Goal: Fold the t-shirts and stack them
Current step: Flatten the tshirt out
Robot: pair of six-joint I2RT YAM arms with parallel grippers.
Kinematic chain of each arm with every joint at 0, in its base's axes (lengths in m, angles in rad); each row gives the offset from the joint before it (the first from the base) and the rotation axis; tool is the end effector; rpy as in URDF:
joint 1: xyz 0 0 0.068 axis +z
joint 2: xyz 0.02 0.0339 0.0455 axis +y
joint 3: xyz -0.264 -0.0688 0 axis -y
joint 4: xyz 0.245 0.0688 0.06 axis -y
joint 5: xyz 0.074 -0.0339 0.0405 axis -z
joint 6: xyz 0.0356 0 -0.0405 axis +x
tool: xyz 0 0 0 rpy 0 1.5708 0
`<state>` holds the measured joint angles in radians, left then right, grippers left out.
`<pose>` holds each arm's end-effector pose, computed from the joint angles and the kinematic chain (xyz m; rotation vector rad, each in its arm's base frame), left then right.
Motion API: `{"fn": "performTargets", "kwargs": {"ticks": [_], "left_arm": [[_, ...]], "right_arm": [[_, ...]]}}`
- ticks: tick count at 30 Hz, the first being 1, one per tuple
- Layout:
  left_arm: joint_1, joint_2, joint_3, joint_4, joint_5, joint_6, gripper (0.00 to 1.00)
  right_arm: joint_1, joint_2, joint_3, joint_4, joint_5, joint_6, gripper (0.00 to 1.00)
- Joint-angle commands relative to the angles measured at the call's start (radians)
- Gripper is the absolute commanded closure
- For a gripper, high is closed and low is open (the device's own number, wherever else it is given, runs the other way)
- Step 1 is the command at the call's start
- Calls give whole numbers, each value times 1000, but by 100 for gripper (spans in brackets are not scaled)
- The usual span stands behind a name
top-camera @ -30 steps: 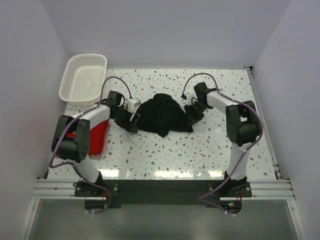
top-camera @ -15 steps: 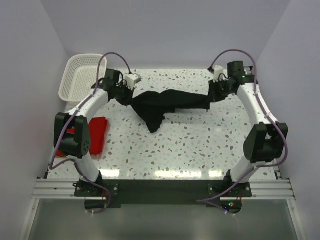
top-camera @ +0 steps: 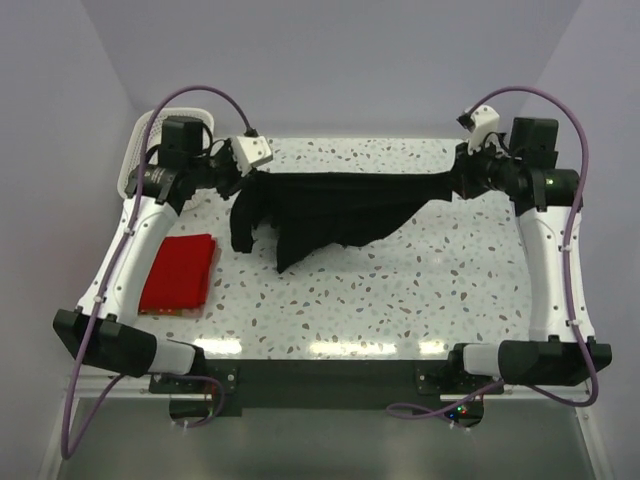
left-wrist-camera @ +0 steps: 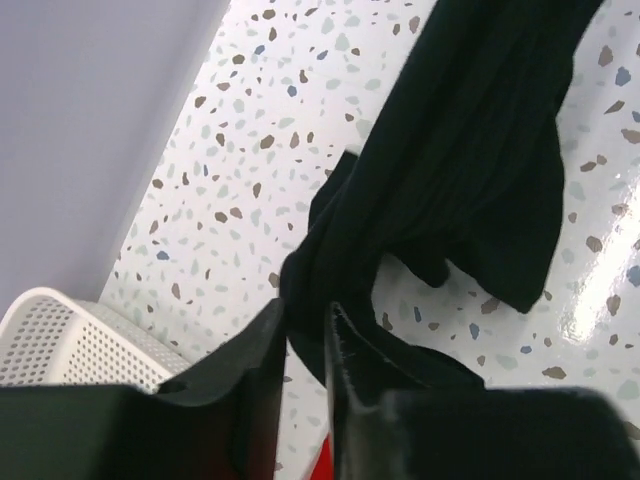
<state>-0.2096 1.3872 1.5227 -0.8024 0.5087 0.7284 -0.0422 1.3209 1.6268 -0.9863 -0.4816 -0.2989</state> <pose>0.2791 -0.0771 0.4006 1.2064 1.7842 -0.2709 0.2528 0.0058 0.4339 -0.5295 2.1181 0.3492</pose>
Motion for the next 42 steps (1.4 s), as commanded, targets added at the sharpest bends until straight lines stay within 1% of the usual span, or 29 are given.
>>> {"fn": "performTargets", "kwargs": {"ticks": [1, 2, 3, 4, 7, 9, 11, 13, 16, 18, 19, 20, 21, 25, 32, 33, 35, 36, 37, 39, 40, 41, 42], "left_arm": [[9, 80, 31, 0, -10, 10, 70], [9, 107, 40, 26, -36, -16, 64], [9, 131, 45, 41, -54, -91, 60], [12, 169, 51, 51, -65, -125, 56], [13, 182, 30, 63, -32, -190, 51], [12, 165, -39, 71, 20, -195, 49], [10, 136, -117, 71, 42, -192, 49], [10, 109, -169, 57, 68, -176, 49], [3, 87, -307, 11, 100, -127, 48], [-2, 73, -372, 26, 73, -116, 46], [-7, 64, -404, 40, 57, -115, 44], [-11, 61, -458, 63, 38, -115, 43], [-13, 61, -479, 69, 9, -110, 42], [-34, 56, -577, 118, -33, -112, 36], [-131, 62, -685, 265, -151, -155, 36], [-146, 67, -697, 287, -198, -170, 36], [-169, 84, -728, 334, -261, -187, 38], [-172, 93, -731, 339, -277, -190, 41], [-172, 111, -717, 338, -292, -193, 57], [-166, 111, -690, 293, -302, -193, 78], [-154, 84, -644, 266, -277, -185, 90], [-137, 67, -613, 184, -239, -176, 97], [-101, 32, -577, 136, -157, -159, 100]], "right_arm": [[-21, 17, 44, 41, 95, 1, 100], [-21, 47, 48, 43, 113, 4, 100], [-21, 63, 51, 49, 126, 4, 100], [-21, 75, 44, 55, 136, 6, 100], [-21, 110, 10, 67, 173, 7, 100], [-21, 123, -11, 67, 179, 7, 100], [-21, 121, -56, 77, 182, 7, 100], [-21, 118, -96, 95, 196, 9, 100], [-21, 124, -119, 109, 213, 9, 100], [-21, 129, -122, 113, 221, 9, 100], [-21, 132, -120, 113, 224, 9, 100], [-21, 133, -122, 115, 230, 9, 100], [-21, 133, -122, 113, 233, 9, 100], [-21, 132, -119, 113, 248, 6, 100], [-21, 132, -119, 100, 252, -5, 100], [-21, 127, -119, 100, 253, -6, 100], [-21, 124, -122, 98, 256, -14, 100], [-21, 123, -122, 95, 256, -16, 100], [-21, 120, -119, 95, 262, -20, 100], [-21, 118, -108, 87, 271, -35, 100], [-22, 112, -101, 84, 288, -43, 100], [-22, 106, -93, 80, 296, -58, 100], [-27, 98, -82, 71, 301, -69, 100]]}}
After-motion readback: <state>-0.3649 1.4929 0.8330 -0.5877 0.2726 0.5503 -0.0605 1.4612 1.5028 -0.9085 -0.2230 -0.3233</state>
